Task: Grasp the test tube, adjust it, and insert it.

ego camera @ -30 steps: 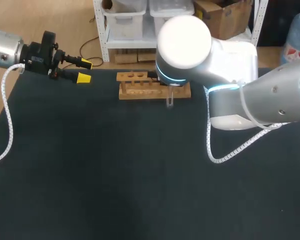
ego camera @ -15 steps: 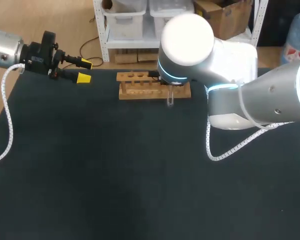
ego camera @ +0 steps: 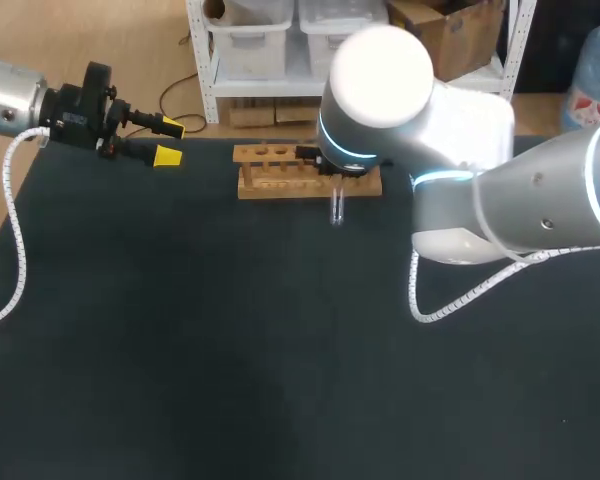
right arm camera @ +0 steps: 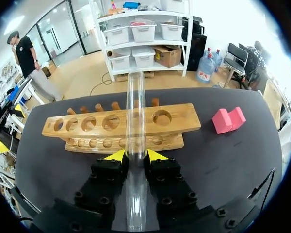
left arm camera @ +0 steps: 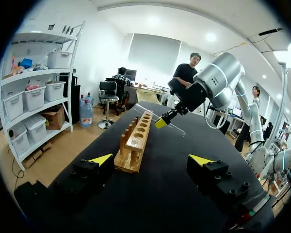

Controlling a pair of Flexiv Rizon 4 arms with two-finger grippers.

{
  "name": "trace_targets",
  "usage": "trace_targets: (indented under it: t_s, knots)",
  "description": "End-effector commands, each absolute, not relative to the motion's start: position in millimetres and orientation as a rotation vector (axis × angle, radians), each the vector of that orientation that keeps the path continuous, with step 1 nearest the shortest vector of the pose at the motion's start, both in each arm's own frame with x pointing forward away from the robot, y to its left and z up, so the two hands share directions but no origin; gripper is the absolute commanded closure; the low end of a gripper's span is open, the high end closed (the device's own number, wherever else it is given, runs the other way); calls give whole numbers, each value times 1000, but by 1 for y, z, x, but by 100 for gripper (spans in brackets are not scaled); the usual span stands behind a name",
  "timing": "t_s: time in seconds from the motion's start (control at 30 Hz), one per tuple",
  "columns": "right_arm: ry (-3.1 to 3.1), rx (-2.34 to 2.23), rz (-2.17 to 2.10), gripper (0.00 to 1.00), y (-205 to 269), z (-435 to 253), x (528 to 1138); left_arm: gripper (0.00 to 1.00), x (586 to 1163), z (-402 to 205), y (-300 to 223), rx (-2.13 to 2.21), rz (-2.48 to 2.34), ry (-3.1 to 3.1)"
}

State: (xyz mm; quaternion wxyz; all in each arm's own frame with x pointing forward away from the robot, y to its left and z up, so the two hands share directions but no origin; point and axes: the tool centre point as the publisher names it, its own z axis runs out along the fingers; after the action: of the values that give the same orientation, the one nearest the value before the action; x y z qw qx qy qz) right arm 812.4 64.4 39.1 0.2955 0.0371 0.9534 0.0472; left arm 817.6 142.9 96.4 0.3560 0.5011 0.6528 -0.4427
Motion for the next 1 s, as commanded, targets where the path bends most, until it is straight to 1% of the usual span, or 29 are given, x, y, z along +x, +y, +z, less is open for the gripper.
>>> trace_targets:
  t_s: [0.03, 1.0]
  knots:
    - [2548, 94, 129, 100, 67, 34, 815, 0, 818, 95, 143, 1295, -1143, 1683]
    - [2594, 98, 139, 100, 65, 23, 807, 0, 818, 95, 143, 1295, -1143, 1683]
